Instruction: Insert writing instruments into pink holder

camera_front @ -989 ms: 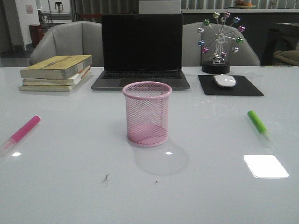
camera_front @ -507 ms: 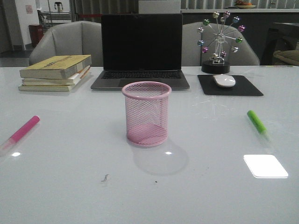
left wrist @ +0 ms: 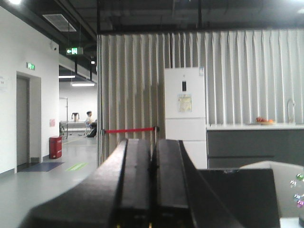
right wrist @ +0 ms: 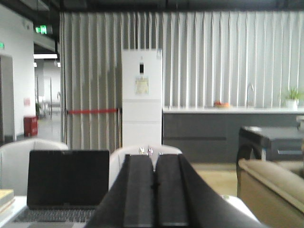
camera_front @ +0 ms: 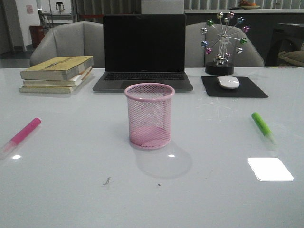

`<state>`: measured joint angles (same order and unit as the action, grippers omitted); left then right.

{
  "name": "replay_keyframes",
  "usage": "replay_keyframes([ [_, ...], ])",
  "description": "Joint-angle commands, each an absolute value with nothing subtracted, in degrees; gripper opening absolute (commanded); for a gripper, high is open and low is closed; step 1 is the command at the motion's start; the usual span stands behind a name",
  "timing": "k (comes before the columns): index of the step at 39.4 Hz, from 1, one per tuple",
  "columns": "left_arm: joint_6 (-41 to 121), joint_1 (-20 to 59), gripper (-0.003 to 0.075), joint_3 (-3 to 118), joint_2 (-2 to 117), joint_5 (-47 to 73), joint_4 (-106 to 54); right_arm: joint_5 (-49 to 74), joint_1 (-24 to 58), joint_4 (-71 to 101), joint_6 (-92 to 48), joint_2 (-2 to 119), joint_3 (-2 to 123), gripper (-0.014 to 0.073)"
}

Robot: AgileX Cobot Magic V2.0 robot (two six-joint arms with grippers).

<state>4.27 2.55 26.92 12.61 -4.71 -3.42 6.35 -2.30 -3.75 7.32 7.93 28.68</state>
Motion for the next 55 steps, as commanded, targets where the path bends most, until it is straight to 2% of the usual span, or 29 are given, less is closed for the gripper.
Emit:
replay_keyframes([
  [1,3.7,2.6,0.0092,31.0,18.2,-7.9,-1.5,4.0,-2.4,-4.6,7.5,14.4,33.8,0.0056],
  [9,3.7,2.6,0.0092,32.4,29.3,-7.8,-1.5,5.6,-2.4,-4.6,7.5,25.9,36.6,0.0056],
  [21,3.7,2.6,0.0093,32.4,38.7,-7.5,-1.7,10.5,-2.4,-4.6,7.5,36.6,36.5,0.0056],
  [25,3.7,2.6,0.0134,32.4,40.6,-6.5,-1.7,11.3,-2.4,-4.6,7.4,37.9,36.5,0.0071],
  [30,3.7,2.6,0.0265,32.4,42.4,-6.0,-1.7,15.1,-2.4,-4.6,7.4,38.9,36.5,0.0183],
  [35,3.7,2.6,0.0447,32.4,43.1,-6.6,-1.7,17.4,-2.4,-4.7,7.4,38.9,36.5,0.0415],
  [38,3.7,2.6,0.0498,32.4,43.1,-7.9,-1.7,16.8,-2.4,-4.7,7.4,38.9,36.5,0.0505],
  [48,3.7,2.6,0.0473,32.4,43.1,-9.7,-1.9,17.0,-2.4,-2.2,7.3,40.5,36.4,0.0518],
  [55,3.7,2.6,0.042,32.5,43.1,-8.2,-2.0,23.9,2.0,0.0,7.3,47.2,39.8,0.0518],
])
